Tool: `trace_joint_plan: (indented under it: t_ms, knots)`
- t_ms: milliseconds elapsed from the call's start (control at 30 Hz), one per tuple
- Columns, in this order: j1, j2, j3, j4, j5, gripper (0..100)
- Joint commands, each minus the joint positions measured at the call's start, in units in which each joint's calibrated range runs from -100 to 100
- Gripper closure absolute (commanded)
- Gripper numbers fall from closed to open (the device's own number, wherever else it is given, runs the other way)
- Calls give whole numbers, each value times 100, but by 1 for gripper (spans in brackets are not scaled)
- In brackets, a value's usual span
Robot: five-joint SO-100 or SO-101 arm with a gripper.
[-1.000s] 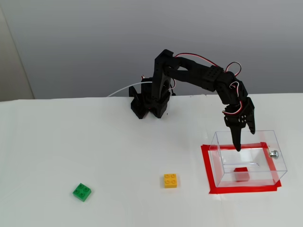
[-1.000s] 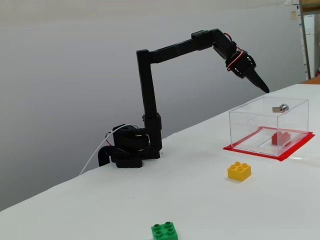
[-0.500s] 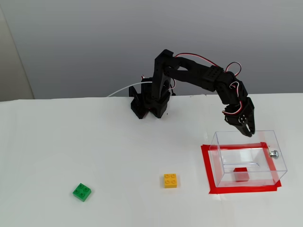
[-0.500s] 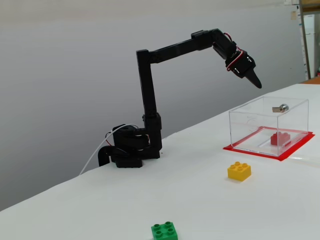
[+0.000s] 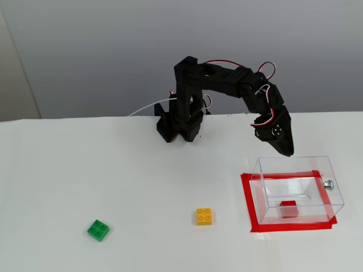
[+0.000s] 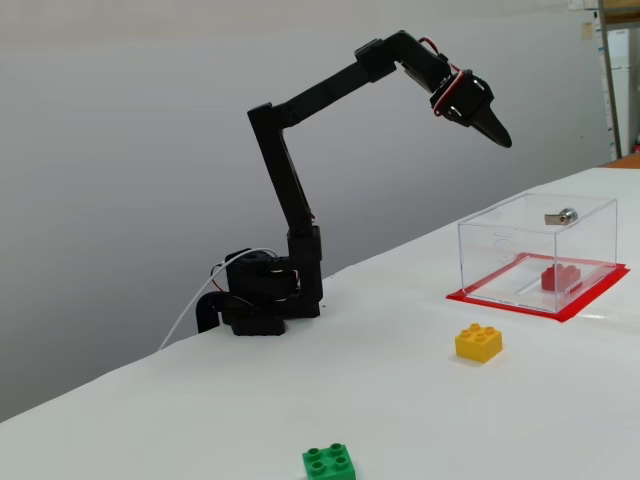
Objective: Pick the red lego brick and place it into the transparent box
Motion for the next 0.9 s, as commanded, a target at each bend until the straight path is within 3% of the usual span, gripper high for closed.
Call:
trace_joint_plan:
  t_ms: [0,100,600,867]
  knots:
    - [399,-531,-183,192,257,99]
    - [843,-828,-183,322,476,99]
    - [3371,-2160,-20,383,466,99]
    - [4606,-3535,1743,279,450,99]
